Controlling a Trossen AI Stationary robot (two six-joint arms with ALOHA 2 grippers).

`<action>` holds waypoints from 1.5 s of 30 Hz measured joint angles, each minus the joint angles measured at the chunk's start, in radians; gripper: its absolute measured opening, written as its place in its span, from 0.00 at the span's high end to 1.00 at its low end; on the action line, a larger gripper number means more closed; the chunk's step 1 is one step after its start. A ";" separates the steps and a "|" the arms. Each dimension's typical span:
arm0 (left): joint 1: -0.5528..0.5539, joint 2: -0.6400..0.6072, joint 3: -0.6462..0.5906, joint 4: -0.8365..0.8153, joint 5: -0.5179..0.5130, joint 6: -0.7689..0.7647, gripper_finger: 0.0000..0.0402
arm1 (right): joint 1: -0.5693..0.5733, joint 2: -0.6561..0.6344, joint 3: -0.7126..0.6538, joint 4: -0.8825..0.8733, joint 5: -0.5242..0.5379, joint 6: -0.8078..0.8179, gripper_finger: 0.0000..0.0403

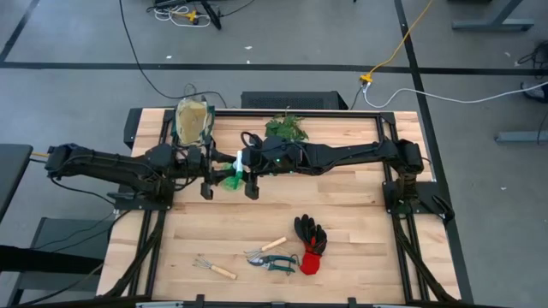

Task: Pick & Place Garden tools in Gardening bag
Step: Put the green spray bottle into the green gardening bag

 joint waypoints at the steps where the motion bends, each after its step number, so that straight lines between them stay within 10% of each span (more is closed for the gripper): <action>1: 0.000 0.002 0.000 0.010 0.002 0.000 0.58 | 0.000 0.000 0.000 0.002 0.000 0.000 0.66; 20: 0.001 0.032 -0.001 0.025 0.022 0.005 0.63 | 0.001 -0.003 0.000 -0.025 0.028 0.016 0.66; 37: 0.001 0.008 -0.002 0.035 -0.032 0.038 0.99 | -0.002 -0.003 0.000 -0.069 0.110 0.038 0.66; 45: 0.000 -0.003 -0.001 0.013 0.003 0.035 0.98 | -0.001 0.004 0.000 -0.066 0.088 0.033 0.66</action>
